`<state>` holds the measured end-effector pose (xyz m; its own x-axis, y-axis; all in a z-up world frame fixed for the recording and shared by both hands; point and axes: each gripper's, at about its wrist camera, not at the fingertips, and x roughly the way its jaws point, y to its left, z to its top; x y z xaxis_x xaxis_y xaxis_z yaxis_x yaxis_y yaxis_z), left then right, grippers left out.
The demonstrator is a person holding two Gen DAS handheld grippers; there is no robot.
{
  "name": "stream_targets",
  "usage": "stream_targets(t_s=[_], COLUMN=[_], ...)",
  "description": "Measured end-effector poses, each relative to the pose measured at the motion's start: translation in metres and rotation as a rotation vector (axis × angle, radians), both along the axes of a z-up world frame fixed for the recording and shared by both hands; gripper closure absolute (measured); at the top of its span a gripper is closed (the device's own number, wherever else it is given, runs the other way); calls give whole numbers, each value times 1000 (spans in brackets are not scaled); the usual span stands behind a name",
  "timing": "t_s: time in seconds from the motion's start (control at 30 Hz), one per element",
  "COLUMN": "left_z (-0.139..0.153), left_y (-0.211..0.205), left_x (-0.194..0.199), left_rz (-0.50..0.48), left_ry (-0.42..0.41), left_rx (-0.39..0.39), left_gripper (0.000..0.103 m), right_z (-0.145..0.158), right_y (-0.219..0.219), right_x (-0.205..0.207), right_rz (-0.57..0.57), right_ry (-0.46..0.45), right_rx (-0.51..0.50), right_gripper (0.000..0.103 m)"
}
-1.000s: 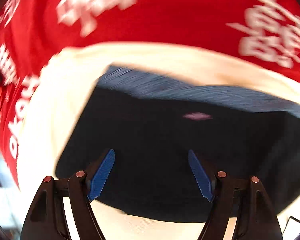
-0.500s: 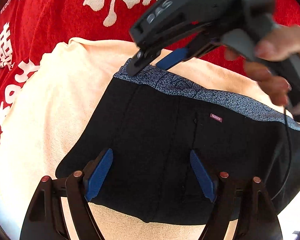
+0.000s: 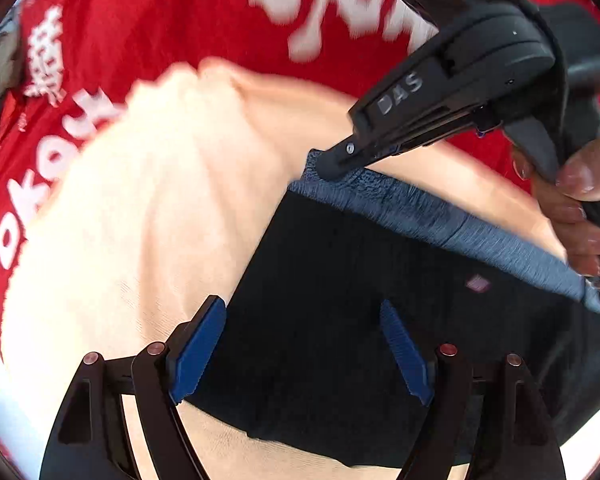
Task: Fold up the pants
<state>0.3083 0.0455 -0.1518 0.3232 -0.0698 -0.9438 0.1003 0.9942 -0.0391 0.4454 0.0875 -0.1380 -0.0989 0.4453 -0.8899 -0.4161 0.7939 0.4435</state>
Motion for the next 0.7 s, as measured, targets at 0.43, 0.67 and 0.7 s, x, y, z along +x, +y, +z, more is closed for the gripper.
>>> stream_targets(t_s=[0.43,0.67,0.7], left_z=[35,5,-9], left_y=[-56,-163,-167], left_x=[-6,6,10], left_rz=[-191,-339,-317], left_ry=[-29,32,57], left_rx=[-2,-66,-38], left_gripper=[6,6,6], right_z=[68,47,43], right_y=[-212,-388,-403], right_x=[-126,-235,-247], right_rz=[-454,-884,-901], right_ry=[-101,55,50], right_rx=[-86,-229,-267], right_gripper=[51,54,54])
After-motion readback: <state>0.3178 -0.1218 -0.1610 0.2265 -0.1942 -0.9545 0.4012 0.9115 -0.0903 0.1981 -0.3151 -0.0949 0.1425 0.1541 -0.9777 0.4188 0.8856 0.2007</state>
